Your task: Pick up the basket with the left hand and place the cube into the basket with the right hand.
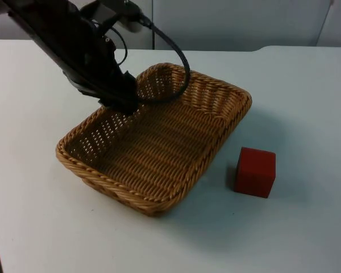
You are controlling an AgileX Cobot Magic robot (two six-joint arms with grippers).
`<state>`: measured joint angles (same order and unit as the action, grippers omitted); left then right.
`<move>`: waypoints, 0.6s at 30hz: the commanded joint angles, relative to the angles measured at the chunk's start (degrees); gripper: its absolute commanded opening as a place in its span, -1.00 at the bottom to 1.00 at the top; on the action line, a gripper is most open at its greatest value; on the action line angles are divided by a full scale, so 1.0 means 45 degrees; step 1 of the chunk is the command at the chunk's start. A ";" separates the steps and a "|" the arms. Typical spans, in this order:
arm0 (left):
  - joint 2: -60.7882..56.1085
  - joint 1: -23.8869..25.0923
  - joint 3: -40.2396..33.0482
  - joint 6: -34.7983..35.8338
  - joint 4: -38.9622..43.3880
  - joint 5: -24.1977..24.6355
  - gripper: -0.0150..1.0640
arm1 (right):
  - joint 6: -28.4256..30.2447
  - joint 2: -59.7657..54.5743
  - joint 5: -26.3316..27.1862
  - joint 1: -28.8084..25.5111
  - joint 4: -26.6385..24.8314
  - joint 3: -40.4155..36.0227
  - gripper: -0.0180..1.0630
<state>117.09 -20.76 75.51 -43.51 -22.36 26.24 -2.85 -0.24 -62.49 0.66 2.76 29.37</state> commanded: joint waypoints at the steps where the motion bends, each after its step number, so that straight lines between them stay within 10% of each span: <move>1: 0.0241 -0.0086 0.0121 -0.0047 0.0245 -0.0504 0.26 | 0.0077 0.0053 0.0155 0.0006 0.0018 -0.0050 -0.97; 12: 0.1734 -0.0057 0.0121 -0.0047 0.0294 -0.1660 0.18 | 0.0077 0.0053 0.0155 0.0006 0.0018 -0.0050 -0.97; 18: 0.2050 0.0023 0.0183 0.0320 0.0389 -0.1881 -0.86 | 0.0077 0.0053 0.0155 0.0006 0.0018 -0.0050 -0.97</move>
<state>126.00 -20.76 76.29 -42.13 -21.66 19.13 -2.85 -0.24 -62.49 0.66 2.76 29.37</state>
